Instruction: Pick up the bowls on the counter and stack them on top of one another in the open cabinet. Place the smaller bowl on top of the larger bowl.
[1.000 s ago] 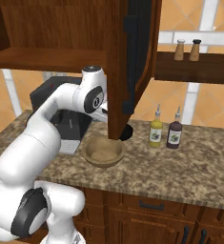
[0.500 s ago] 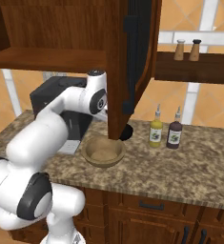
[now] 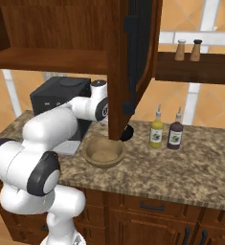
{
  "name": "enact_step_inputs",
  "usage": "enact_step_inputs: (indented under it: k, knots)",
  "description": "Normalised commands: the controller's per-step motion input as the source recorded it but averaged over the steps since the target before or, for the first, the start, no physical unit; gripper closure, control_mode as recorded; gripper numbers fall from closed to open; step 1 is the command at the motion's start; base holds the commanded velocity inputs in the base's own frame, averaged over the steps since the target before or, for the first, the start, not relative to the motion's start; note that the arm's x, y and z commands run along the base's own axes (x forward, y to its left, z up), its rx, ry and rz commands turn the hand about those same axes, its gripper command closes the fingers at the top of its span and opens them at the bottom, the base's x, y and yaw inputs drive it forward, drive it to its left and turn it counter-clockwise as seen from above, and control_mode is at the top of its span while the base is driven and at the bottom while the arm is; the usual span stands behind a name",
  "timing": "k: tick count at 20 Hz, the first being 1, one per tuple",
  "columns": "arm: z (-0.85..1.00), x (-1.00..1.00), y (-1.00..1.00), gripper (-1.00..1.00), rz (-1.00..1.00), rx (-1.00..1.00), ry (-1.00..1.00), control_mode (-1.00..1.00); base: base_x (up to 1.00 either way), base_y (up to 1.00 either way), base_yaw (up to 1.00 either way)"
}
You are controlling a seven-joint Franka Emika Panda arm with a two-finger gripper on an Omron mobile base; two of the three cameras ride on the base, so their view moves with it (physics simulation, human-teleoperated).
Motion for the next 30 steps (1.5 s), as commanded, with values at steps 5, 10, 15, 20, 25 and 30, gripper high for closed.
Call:
enact_step_inputs:
  k: [5, 10, 15, 20, 25, 30]
  knots:
    - [-0.36, 0.53, -0.23, -1.0, 0.0, 0.0, -0.04, -1.0, 0.0, 0.0, 0.0]
    - [-0.3, 0.43, -0.33, -1.0, 0.02, 0.0, -0.07, -1.0, 0.0, 0.0, 0.0]
    - [-0.27, 0.29, 0.0, -1.0, 0.0, 0.0, -0.03, -1.0, 0.0, 0.0, 0.0]
    - [-0.4, 0.1, 0.0, -1.0, 0.02, 0.0, 0.0, -1.0, 0.0, 0.0, 0.0]
    - [-0.31, 0.31, -0.12, -1.0, 0.05, 0.01, 0.0, -1.0, 0.0, 0.0, 0.0]
    - [-0.21, 0.44, -0.15, -1.0, 0.02, 0.02, 0.0, -1.0, 0.0, 0.0, 0.0]
